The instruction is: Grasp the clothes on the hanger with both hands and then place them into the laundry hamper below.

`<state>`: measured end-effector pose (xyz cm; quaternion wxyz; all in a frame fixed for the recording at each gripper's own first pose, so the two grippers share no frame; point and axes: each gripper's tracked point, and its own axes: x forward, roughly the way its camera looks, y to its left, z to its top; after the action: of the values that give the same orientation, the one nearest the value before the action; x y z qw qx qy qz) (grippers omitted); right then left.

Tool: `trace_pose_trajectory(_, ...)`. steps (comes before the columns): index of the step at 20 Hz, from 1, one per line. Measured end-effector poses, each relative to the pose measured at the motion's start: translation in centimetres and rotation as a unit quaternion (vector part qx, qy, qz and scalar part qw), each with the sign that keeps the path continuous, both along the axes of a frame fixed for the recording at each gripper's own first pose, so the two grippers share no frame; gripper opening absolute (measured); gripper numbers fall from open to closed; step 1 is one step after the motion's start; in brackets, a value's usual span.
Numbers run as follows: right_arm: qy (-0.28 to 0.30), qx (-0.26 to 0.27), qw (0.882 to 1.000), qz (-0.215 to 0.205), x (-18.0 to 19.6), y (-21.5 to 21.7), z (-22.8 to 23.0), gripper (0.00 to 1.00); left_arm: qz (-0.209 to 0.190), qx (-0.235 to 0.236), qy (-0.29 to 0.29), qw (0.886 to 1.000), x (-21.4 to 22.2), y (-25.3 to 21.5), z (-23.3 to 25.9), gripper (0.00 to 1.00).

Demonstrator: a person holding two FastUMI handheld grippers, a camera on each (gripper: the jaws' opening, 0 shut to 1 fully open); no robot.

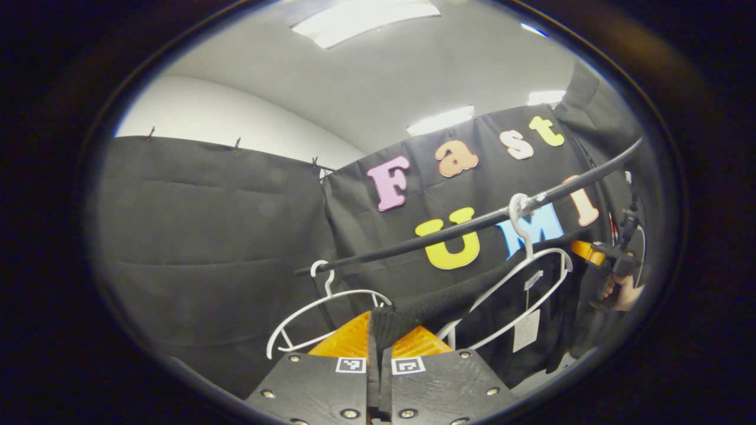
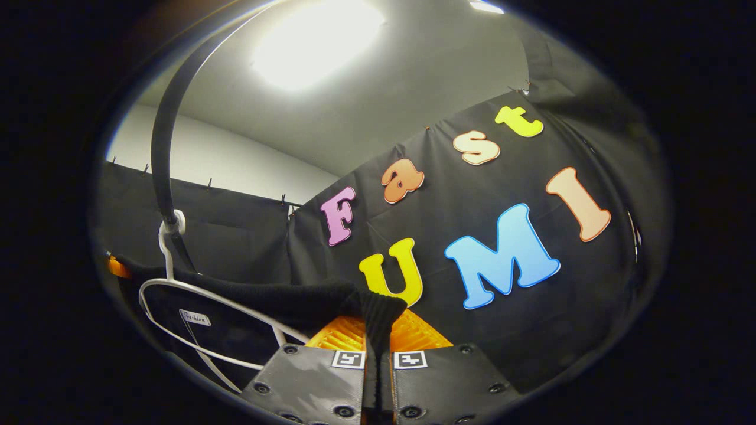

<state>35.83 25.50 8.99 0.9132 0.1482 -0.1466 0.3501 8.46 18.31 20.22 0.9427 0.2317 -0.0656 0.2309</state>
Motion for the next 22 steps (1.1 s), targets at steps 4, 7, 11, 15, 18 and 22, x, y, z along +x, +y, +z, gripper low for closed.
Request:
trace_pose_trajectory(4,-0.009,-0.002,1.0,0.017,0.2,0.7,-0.5,0.02,-0.006,-0.011,0.028,1.0,1.7,2.0,-1.5,0.02)
trace_pose_trajectory(7,0.01,-0.009,0.999,0.035,0.7,1.3,-2.0,0.04,-0.023,-0.037,0.046,0.998,2.7,3.1,-3.8,0.01)
trace_pose_trajectory(11,0.024,-0.023,0.999,0.037,0.9,1.2,-3.5,0.04,-0.029,-0.072,0.053,0.996,3.7,4.5,-6.1,0.02)
trace_pose_trajectory(15,0.024,-0.048,0.998,0.033,1.4,1.5,-5.0,0.04,-0.044,-0.098,0.036,0.994,3.9,4.7,-6.5,0.0)
trace_pose_trajectory(18,0.033,-0.057,0.997,0.033,1.4,1.5,-6.5,0.05,-0.061,-0.097,0.036,0.993,4.0,4.6,-6.7,0.02)
trace_pose_trajectory(22,0.038,-0.066,0.996,0.051,0.8,2.2,-7.5,0.04,-0.111,-0.115,0.042,0.986,4.2,4.4,-6.7,0.02)
